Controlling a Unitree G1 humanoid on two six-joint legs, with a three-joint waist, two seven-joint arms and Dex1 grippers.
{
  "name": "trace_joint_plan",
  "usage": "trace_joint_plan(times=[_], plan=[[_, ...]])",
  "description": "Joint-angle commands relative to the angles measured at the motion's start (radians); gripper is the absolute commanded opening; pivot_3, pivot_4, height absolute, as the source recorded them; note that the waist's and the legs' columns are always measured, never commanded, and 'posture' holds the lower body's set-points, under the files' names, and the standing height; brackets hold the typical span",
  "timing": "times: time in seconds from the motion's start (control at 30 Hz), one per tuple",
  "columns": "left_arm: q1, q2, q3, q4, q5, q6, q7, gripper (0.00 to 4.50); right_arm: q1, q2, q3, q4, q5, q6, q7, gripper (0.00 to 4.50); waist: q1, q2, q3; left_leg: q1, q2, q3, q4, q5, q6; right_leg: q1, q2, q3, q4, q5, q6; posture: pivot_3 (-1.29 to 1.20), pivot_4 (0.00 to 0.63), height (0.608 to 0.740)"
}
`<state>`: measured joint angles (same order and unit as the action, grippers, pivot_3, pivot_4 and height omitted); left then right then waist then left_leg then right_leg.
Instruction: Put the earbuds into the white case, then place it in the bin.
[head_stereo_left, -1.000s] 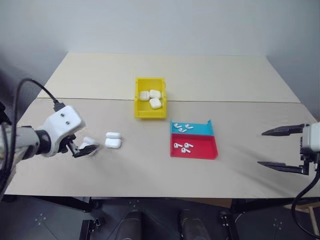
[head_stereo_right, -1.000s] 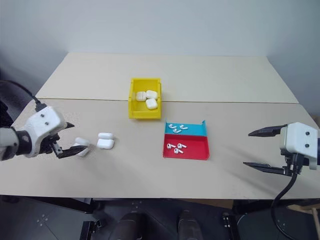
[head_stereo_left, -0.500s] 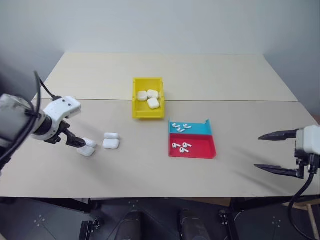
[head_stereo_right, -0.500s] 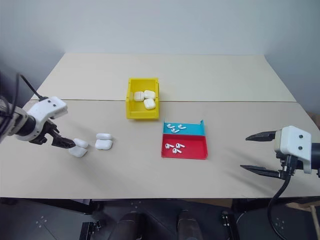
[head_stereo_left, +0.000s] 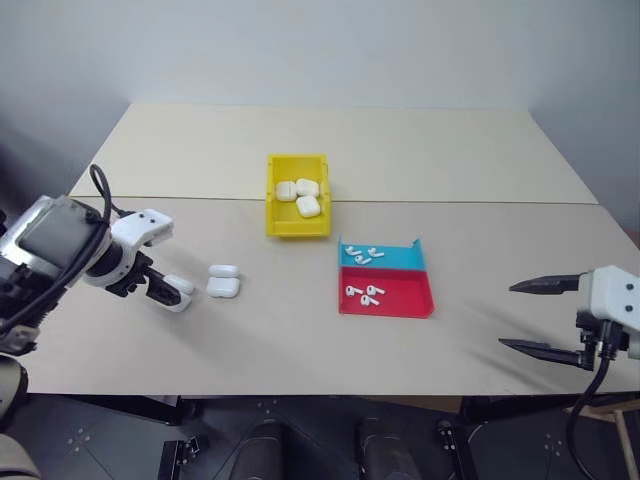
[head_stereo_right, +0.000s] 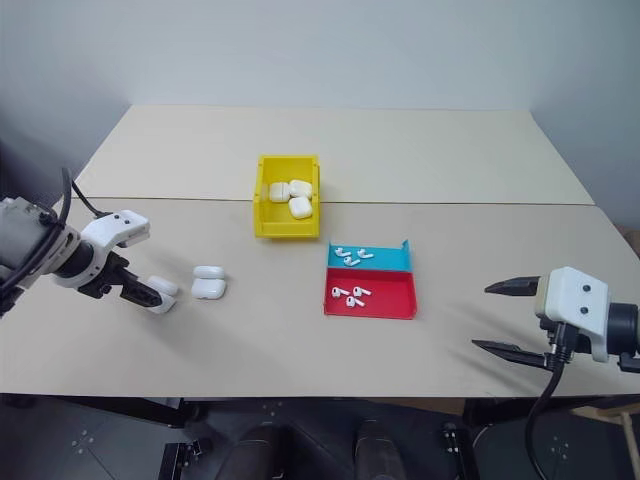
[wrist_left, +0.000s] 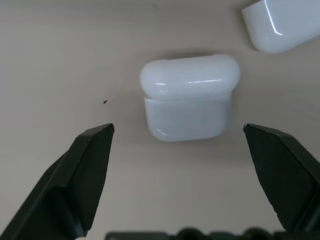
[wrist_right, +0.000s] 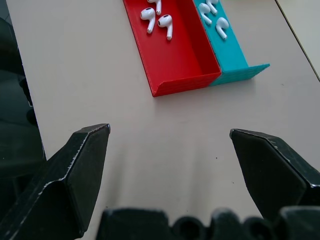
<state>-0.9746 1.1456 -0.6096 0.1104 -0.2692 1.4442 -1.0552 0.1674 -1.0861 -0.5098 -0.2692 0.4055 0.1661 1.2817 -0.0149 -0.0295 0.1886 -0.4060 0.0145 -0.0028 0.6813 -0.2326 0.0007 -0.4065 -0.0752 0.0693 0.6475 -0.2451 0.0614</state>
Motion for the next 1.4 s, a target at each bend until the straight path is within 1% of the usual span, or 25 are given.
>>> trace_joint_plan(times=[0.03,0.3,0.47,0.8,1.0,1.1,1.17,1.2,1.23,1.4], plan=[[-0.011,-0.014,0.000,0.006,0.003,0.020,0.007,4.50,-0.011,0.000,-0.016,-0.017,-0.002,-0.001,-0.015,4.46,0.000,0.000,0.000,0.000,0.000,0.000,0.000,0.000,0.000,0.000,0.000,0.000,0.000,0.000,0.000,0.00,0.150,0.740],[0.005,-0.046,-0.010,0.024,0.015,0.012,0.039,4.50,-0.012,-0.008,-0.015,-0.016,-0.002,0.006,-0.018,4.46,-0.001,0.000,0.000,0.000,0.000,0.000,0.000,0.000,0.000,0.000,0.000,0.000,0.000,0.000,-0.001,0.00,0.150,0.740],[-0.006,-0.047,-0.039,0.018,0.007,0.026,0.029,4.50,-0.008,-0.006,-0.016,-0.016,-0.006,0.006,-0.020,4.46,0.000,0.000,0.000,0.000,0.000,0.000,0.000,0.000,0.000,0.000,0.000,0.000,0.000,0.000,-0.001,0.00,0.150,0.740],[-0.010,-0.090,-0.029,0.094,0.018,0.028,0.072,4.50,-0.005,-0.002,-0.001,-0.013,-0.021,0.004,-0.032,4.46,0.000,0.000,0.000,0.000,0.000,0.000,0.000,0.000,0.000,0.000,0.000,0.000,0.000,0.000,-0.001,0.00,0.150,0.740],[-0.006,-0.090,-0.037,0.102,0.030,0.000,0.076,4.50,-0.005,-0.004,0.007,-0.008,-0.038,-0.003,-0.031,4.46,0.000,0.000,0.000,0.001,0.000,0.000,0.001,0.000,0.000,0.000,0.000,0.000,0.001,0.000,-0.001,0.00,0.150,0.740],[0.000,-0.085,-0.040,0.097,0.027,-0.002,0.067,3.96,-0.005,-0.005,0.007,-0.010,-0.039,0.003,-0.032,4.50,0.000,0.000,0.000,0.000,0.000,0.000,0.001,0.000,0.000,0.001,0.000,0.000,0.000,0.000,-0.001,0.00,0.150,0.740],[0.004,-0.083,-0.037,0.090,0.027,-0.005,0.065,3.33,-0.006,-0.004,0.006,-0.010,-0.039,0.001,-0.031,4.50,0.000,0.000,0.000,0.000,0.000,0.000,0.001,0.000,0.000,0.001,0.000,0.000,0.000,0.000,0.000,0.00,0.150,0.740],[0.004,-0.082,-0.033,0.090,0.027,-0.003,0.065,2.94,-0.007,-0.004,0.005,-0.012,-0.038,0.003,-0.031,4.50,0.000,0.000,0.000,0.000,-0.001,0.000,0.001,0.000,0.000,0.001,0.000,0.000,0.000,0.000,-0.001,0.00,0.150,0.740],[0.004,-0.079,-0.028,0.087,0.026,-0.003,0.063,2.76,-0.007,-0.004,0.005,-0.013,-0.039,0.002,-0.031,4.50,0.000,0.000,0.000,0.000,-0.001,0.000,0.001,0.000,0.000,0.001,0.000,0.000,0.000,0.000,0.000,0.00,0.150,0.740],[0.023,-0.047,0.020,0.032,0.027,-0.026,0.073,2.76,-0.013,-0.006,0.006,-0.014,-0.038,0.006,-0.034,4.50,-0.002,0.000,0.000,0.000,0.000,0.000,0.001,0.000,0.000,0.001,0.000,0.000,0.000,0.000,-0.001,0.00,0.150,0.740]])
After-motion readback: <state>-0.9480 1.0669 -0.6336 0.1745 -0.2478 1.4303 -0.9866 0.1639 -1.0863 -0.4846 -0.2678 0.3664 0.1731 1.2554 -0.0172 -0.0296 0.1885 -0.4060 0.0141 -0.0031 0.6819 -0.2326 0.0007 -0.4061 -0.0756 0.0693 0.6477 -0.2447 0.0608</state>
